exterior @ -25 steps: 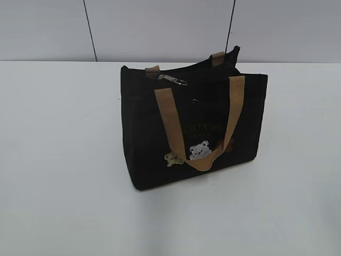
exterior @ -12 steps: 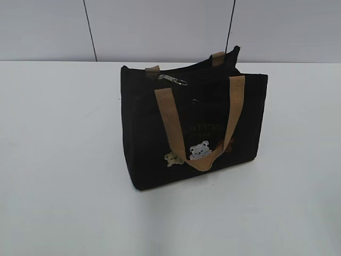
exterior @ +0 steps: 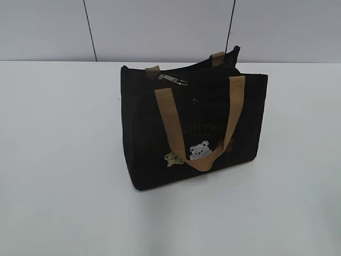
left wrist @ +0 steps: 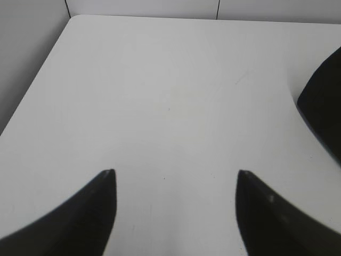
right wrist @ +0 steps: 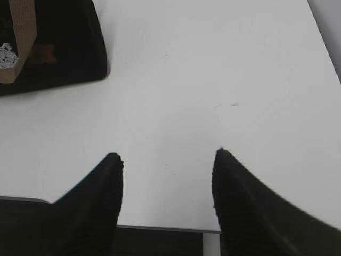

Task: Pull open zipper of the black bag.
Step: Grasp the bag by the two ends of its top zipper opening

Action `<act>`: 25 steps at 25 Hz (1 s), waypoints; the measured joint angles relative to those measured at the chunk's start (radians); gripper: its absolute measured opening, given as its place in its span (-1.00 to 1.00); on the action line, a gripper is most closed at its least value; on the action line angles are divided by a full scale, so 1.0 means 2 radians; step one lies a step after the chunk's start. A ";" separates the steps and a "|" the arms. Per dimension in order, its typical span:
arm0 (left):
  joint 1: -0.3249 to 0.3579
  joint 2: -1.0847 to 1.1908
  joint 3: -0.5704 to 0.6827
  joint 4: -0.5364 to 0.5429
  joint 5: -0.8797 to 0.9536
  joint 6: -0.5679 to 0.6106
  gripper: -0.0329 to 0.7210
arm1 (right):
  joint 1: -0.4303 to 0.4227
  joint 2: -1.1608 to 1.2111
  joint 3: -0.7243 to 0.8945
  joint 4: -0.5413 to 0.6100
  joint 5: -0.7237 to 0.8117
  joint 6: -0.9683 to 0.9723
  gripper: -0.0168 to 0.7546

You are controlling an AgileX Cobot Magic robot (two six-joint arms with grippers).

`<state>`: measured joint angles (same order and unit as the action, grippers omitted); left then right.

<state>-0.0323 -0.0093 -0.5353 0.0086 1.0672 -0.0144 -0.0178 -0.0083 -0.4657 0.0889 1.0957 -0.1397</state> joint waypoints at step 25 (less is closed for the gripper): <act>0.000 0.237 0.021 -0.011 -0.540 0.045 0.58 | 0.000 0.000 0.000 0.000 0.000 0.000 0.11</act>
<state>-0.0323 0.4641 -0.4935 -0.0134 -0.0135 0.0750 -0.0178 -0.0083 -0.4657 0.0889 1.0957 -0.1397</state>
